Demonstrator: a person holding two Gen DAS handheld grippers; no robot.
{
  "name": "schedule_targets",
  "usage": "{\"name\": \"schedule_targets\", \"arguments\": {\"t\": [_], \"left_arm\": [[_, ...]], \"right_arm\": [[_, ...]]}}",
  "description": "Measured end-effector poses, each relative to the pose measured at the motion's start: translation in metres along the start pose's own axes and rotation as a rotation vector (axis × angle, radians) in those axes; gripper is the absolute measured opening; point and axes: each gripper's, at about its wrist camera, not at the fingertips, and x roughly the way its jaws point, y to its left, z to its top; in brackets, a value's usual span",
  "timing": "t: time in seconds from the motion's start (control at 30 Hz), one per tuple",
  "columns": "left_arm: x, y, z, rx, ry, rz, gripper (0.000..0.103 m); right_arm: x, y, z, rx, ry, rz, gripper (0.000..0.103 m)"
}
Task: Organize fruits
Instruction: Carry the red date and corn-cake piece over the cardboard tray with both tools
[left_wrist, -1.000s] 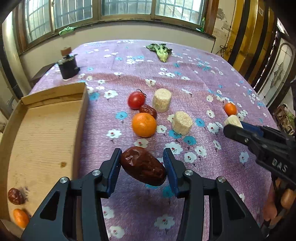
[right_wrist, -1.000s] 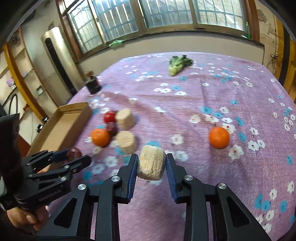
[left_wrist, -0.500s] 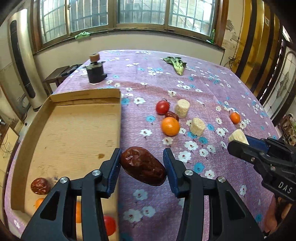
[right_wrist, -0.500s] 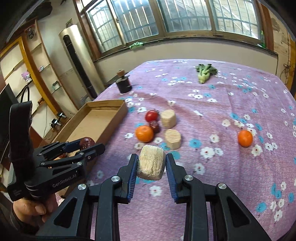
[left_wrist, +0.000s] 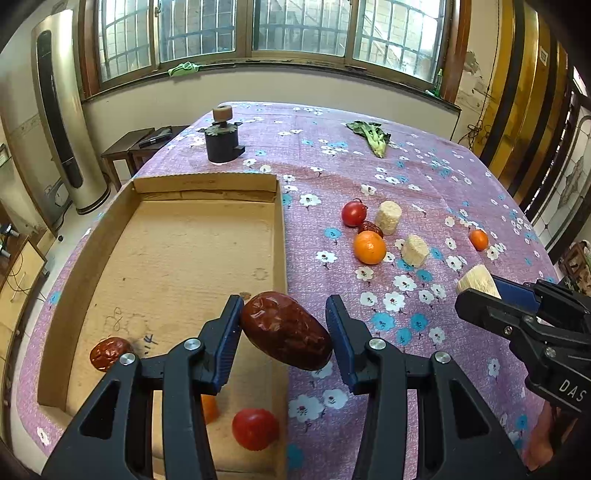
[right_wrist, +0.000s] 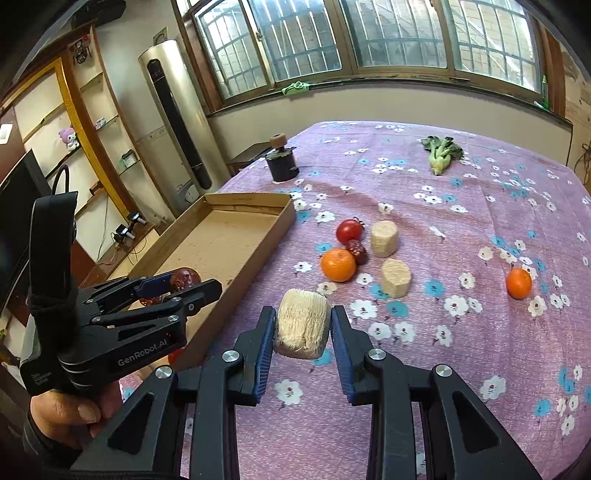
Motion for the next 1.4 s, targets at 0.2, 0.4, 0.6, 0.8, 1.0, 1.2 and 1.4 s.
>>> {"name": "schedule_targets", "arguments": {"t": [0.2, 0.4, 0.6, 0.8, 1.0, 1.2, 1.4], "left_arm": [[-0.004, 0.008, -0.002, -0.016, -0.006, 0.0, 0.044], [-0.006, 0.015, -0.004, -0.03, -0.008, 0.003, 0.044], [-0.006, 0.021, -0.006, -0.041, -0.008, 0.002, 0.044], [-0.005, 0.028, -0.008, -0.052, -0.003, 0.003, 0.044], [-0.004, 0.037, -0.008, -0.062, -0.002, 0.006, 0.044], [-0.004, 0.048, -0.006, -0.078, -0.004, 0.017, 0.044], [-0.003, 0.069, -0.002, -0.106, -0.007, 0.035, 0.044]], "right_arm": [[0.003, 0.011, 0.001, -0.015, 0.008, 0.008, 0.031], [0.006, 0.021, 0.002, -0.031, 0.012, 0.014, 0.031], [0.01, 0.03, 0.003, -0.046, 0.019, 0.022, 0.031], [0.014, 0.038, 0.003, -0.058, 0.027, 0.03, 0.031], [0.02, 0.045, 0.005, -0.069, 0.036, 0.037, 0.031], [0.028, 0.053, 0.006, -0.081, 0.048, 0.05, 0.031], [0.04, 0.067, 0.01, -0.106, 0.061, 0.073, 0.031]]}}
